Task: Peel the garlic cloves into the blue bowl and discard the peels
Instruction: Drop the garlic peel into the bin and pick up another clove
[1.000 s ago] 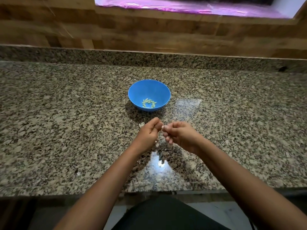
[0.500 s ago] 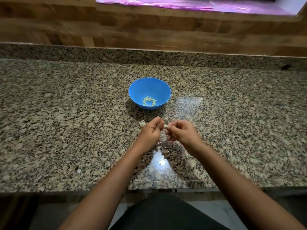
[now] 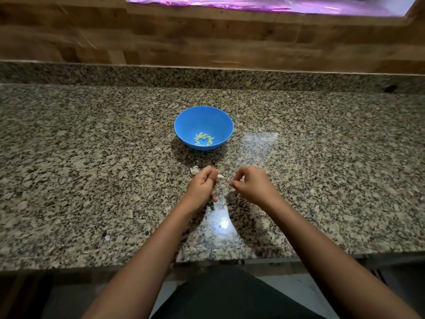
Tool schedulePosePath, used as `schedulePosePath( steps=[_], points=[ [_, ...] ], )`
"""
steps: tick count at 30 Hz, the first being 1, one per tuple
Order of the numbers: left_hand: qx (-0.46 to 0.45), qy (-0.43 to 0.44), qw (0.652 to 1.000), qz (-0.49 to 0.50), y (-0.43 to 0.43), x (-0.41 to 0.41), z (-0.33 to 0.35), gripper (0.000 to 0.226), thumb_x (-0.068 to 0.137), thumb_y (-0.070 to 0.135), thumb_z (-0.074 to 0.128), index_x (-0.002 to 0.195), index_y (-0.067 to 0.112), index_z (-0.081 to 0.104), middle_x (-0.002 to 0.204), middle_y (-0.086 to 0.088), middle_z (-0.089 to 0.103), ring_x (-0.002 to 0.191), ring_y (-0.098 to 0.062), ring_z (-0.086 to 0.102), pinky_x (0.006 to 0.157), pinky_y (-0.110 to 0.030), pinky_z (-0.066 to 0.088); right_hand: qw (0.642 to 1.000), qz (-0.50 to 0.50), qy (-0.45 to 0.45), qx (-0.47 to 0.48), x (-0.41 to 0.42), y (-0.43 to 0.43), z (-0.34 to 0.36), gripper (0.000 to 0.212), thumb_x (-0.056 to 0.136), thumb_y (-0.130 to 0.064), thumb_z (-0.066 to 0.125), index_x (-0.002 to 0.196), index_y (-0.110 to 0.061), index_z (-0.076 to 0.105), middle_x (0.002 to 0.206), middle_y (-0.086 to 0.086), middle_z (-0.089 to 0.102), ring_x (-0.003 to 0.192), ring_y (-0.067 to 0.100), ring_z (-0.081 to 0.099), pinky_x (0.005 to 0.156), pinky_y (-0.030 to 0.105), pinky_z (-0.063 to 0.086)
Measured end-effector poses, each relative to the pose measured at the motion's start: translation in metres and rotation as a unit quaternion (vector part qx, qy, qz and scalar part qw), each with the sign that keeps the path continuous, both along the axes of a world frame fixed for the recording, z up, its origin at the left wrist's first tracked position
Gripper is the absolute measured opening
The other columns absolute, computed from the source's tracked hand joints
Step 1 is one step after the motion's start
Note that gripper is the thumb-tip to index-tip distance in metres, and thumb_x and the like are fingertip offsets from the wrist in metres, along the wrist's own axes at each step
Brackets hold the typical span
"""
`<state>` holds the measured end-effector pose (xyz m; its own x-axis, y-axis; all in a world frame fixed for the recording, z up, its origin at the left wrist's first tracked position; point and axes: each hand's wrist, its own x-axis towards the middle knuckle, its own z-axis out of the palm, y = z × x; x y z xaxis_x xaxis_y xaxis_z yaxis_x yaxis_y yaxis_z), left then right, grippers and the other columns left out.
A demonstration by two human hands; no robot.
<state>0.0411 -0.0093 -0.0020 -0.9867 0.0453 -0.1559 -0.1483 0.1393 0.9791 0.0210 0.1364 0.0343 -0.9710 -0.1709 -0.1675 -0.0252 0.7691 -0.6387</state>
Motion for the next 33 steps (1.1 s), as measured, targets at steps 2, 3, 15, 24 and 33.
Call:
schedulePosePath(
  steps=[2,3,15,24,33],
  points=[
    [-0.01,0.007,1.0,0.0,0.001,0.001,0.001,0.027,0.101,0.019,0.036,0.075,0.016,0.042,0.068,0.0,0.04,0.052,-0.008,0.042,0.059,-0.038,0.05,0.997,0.001,-0.05,-0.064,0.0,-0.001,0.004,0.017,0.088,-0.023,0.064,0.094,-0.007,0.066,0.087,0.009,0.068,0.072,0.019,0.068,0.07,0.039,0.058],
    [-0.016,0.012,1.0,0.001,0.001,0.001,0.001,0.027,0.101,0.019,0.036,0.075,0.015,0.042,0.068,-0.001,0.04,0.052,-0.009,0.042,0.055,-0.034,0.049,0.992,0.009,-0.08,-0.094,0.001,-0.002,0.006,0.02,0.089,-0.024,0.061,0.098,-0.007,0.066,0.088,0.011,0.069,0.073,0.021,0.069,0.071,0.041,0.058],
    [-0.207,0.045,0.976,0.049,0.012,-0.002,0.008,0.023,0.098,0.017,0.042,0.076,0.015,0.048,0.071,-0.003,0.054,0.064,-0.022,0.054,0.055,-0.034,0.043,0.995,0.035,0.081,-0.043,0.013,-0.009,-0.009,0.014,0.094,-0.011,0.052,0.092,-0.004,0.065,0.083,0.005,0.064,0.064,0.009,0.056,0.056,0.013,0.046],
    [-0.243,0.034,0.969,0.012,-0.002,-0.006,0.007,0.019,0.089,0.01,0.061,0.106,0.014,0.068,0.103,0.002,0.066,0.082,-0.007,0.058,0.074,-0.014,0.046,0.932,-0.081,-0.134,-0.326,0.007,0.008,-0.008,0.007,0.086,-0.006,0.06,0.09,-0.006,0.066,0.079,0.012,0.065,0.055,0.016,0.057,0.05,0.027,0.053],
    [-0.253,0.14,0.956,-0.041,0.003,-0.01,0.02,0.021,0.086,0.02,0.067,0.105,0.011,0.069,0.094,0.0,0.065,0.073,0.001,0.056,0.067,-0.005,0.047,0.981,-0.026,-0.035,-0.19,0.002,0.01,-0.005,0.012,0.085,-0.016,0.065,0.092,-0.008,0.07,0.073,0.003,0.066,0.049,0.007,0.054,0.047,0.021,0.05]
  ],
)
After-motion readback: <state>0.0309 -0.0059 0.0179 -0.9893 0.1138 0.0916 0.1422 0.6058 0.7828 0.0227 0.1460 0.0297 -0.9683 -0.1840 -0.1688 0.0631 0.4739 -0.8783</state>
